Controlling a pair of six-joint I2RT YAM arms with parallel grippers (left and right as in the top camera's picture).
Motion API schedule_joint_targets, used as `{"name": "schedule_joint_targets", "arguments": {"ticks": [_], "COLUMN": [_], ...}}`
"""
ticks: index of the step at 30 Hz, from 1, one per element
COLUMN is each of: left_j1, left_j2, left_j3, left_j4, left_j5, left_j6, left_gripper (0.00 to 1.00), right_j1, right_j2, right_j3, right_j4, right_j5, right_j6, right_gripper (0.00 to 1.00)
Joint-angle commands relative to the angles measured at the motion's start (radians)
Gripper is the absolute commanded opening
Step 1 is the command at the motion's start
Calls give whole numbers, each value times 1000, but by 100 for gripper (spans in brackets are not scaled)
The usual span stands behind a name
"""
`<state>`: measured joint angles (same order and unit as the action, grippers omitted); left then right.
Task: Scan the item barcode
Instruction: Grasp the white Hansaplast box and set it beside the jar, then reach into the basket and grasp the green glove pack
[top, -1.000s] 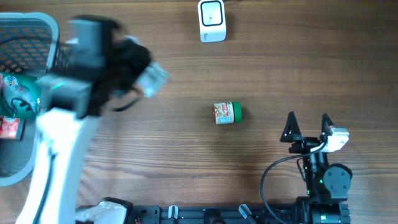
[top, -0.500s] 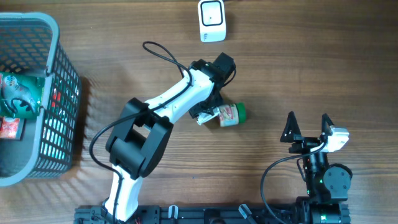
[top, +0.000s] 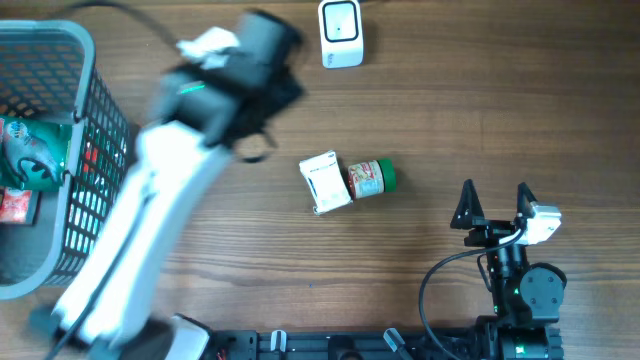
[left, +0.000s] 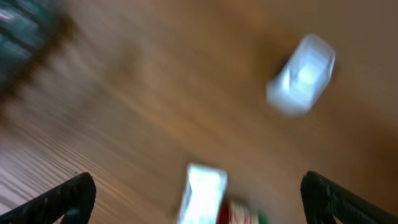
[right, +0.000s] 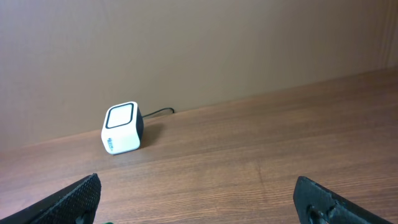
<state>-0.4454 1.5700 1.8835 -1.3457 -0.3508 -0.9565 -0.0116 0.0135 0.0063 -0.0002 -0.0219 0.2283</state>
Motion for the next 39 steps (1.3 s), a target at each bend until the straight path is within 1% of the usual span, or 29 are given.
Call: {"name": "schedule_joint_targets", "arguments": {"ticks": [1,2,3,4,7,9,11,13,15,20,24,30,32,34,36,39], "left_j1": [266,357,485,573,898,1033,1111,1136,1133,1131,1115,1072,1062,1055,1052,1059], "left_j2": [-196,-224,-246,-250,-202,-124,-17,87,185,404,540,655,675,701,708,708], "left_j3": [18,18,18,18,11,5,0,0,0,0,0,0,0,-2,-33,-103], "left_j4": [-45,-63,-86,-96,-126,-142,-161,-166,-152,-112,-101,-101,-111,-139,-144,-125], "left_j5": [-155,-147,-119,-81,134,215,231,230,228,227,226,148,147,113,67,61], "left_j6": [14,-19,-53,-58,-57,-43,-42,-35,-17,-16,-16,-16,-16,-16,-16,-16], "left_gripper": [100,100,100,100,100,100,100,100,100,100,100,100,100,100,100,98], "right_j1": [4,4,4,4,4,4,4,4,4,4,4,4,4,4,4,4], "right_j2": [-3,-3,-3,-3,-3,-3,-3,-3,-3,-3,-3,-3,-3,-3,-3,-3], "right_j3": [-1,-1,-1,-1,-1,-1,-1,-1,-1,-1,-1,-1,-1,-1,-1,-1], "right_j4": [4,4,4,4,4,4,4,4,4,4,4,4,4,4,4,4], "right_j5": [-4,-4,-5,-4,-4,-5,-4,-4,-4,-5,-4,-4,-4,-4,-4,-4], "right_j6": [-18,-18,-18,-19,-18,-18,-19,-19,-18,-18,-18,-18,-19,-18,-18,-19], "right_gripper": [100,100,100,100,100,100,100,100,100,100,100,100,100,100,100,100]}}
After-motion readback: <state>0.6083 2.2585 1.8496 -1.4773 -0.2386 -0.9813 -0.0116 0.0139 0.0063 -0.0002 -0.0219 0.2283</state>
